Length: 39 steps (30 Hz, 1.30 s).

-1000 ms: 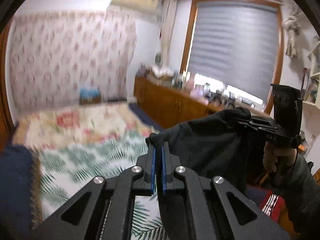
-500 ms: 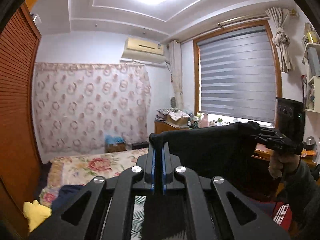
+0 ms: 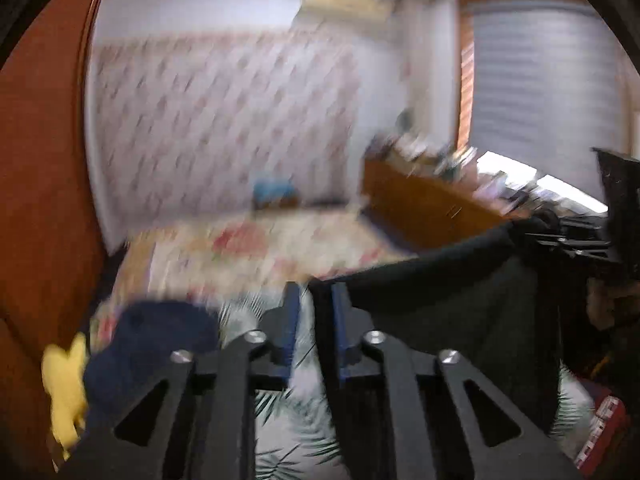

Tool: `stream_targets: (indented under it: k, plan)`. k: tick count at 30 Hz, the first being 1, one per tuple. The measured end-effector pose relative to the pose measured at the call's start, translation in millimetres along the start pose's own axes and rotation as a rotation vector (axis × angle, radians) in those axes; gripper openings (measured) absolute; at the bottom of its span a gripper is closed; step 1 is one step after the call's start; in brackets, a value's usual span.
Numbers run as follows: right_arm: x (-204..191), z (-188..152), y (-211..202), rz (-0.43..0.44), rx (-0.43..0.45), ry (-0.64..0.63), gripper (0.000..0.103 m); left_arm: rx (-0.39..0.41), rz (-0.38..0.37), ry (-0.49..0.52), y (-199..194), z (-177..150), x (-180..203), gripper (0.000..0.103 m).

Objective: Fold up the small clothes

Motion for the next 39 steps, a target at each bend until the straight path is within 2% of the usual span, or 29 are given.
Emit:
stream_targets:
  k: [1, 3, 6, 7, 11, 16, 25, 31, 39]
  plan:
    - [13, -15, 33, -0.032, -0.054, 0.003, 0.017, -0.093, -0.013, -0.011, 26, -22, -5, 0.016]
    - [43, -56, 96, -0.091, -0.208, 0.051, 0.033, -0.158, -0.016, -0.013, 46, -50, -8, 0.016]
    - [77, -118, 147, -0.204, -0.394, 0.077, 0.034, -0.200, -0.032, -0.011, 50, -83, -8, 0.017]
    - [81, -130, 151, -0.216, -0.411, 0.077, 0.034, -0.208, -0.033, -0.009, 47, -91, -5, 0.018]
    - [72, -163, 139, -0.185, -0.416, 0.107, 0.037, -0.235, -0.032, 0.033, 27, -122, 13, 0.019]
    - [36, -183, 105, -0.111, -0.382, 0.139, 0.062, -0.234, -0.088, 0.024, -6, -154, 38, 0.027]
    - [-23, -229, 64, -0.042, -0.370, 0.192, 0.063, -0.275, -0.147, -0.012, -39, -204, 68, 0.028]
    - [-33, -260, 48, -0.051, -0.396, 0.229, 0.067, -0.303, -0.163, -0.031, -48, -225, 78, 0.028]
    - [-31, -285, 33, -0.068, -0.435, 0.271, 0.067, -0.331, -0.163, -0.049, -58, -248, 83, 0.028]
Point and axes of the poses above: each gripper's, at about its wrist camera, not at the fingertips, and y roughly the way its jaws point, x to its right, z to its top, the point moved 8 cm from there along y, roughly the way its jaws point
